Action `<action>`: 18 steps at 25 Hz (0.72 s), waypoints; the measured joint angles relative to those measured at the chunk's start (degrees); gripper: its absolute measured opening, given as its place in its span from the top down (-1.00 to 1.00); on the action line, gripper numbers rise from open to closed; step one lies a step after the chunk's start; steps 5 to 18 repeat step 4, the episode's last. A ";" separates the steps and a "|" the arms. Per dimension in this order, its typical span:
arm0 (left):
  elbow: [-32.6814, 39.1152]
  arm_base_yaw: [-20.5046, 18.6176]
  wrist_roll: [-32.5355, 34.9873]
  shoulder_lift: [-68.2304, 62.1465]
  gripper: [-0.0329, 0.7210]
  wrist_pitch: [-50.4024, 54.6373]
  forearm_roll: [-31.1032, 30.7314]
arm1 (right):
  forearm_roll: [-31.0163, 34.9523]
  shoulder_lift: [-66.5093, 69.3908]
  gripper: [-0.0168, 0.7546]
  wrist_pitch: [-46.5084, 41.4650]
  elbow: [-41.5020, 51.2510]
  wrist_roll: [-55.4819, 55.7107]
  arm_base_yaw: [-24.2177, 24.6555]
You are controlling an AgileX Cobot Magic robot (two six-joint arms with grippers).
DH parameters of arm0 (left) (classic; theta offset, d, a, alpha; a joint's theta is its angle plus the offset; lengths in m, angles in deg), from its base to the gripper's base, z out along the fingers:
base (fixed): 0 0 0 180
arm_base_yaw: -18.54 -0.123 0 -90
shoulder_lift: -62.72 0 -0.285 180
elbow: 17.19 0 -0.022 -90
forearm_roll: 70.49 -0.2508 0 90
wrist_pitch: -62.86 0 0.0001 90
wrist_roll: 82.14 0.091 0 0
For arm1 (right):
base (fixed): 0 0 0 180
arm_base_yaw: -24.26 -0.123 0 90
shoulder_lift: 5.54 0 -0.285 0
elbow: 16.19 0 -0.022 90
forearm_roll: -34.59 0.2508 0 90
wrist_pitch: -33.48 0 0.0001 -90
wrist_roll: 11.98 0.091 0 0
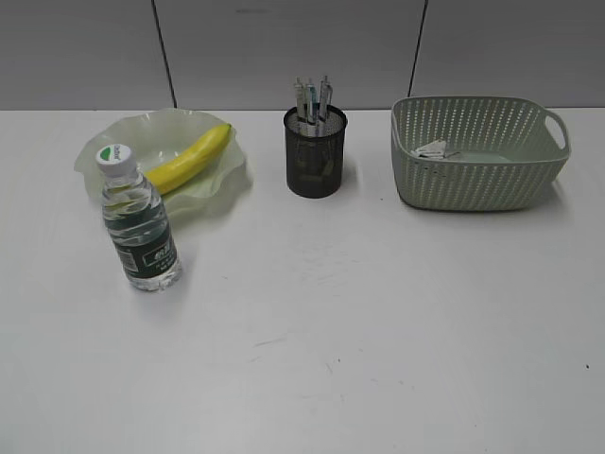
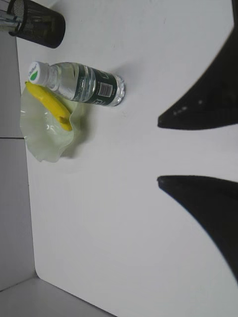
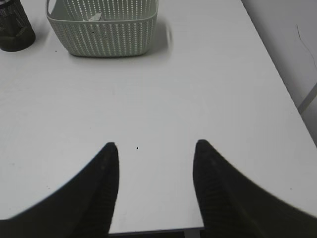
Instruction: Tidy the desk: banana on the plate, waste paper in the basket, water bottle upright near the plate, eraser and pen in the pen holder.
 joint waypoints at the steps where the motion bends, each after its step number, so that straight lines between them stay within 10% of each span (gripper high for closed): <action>1: 0.00 0.00 0.00 0.00 0.28 0.00 0.00 | 0.00 0.00 -0.06 0.00 0.00 0.00 0.00; 18: 0.00 0.00 0.00 0.00 0.28 0.00 0.00 | 0.00 0.00 -0.06 0.00 0.00 0.00 0.00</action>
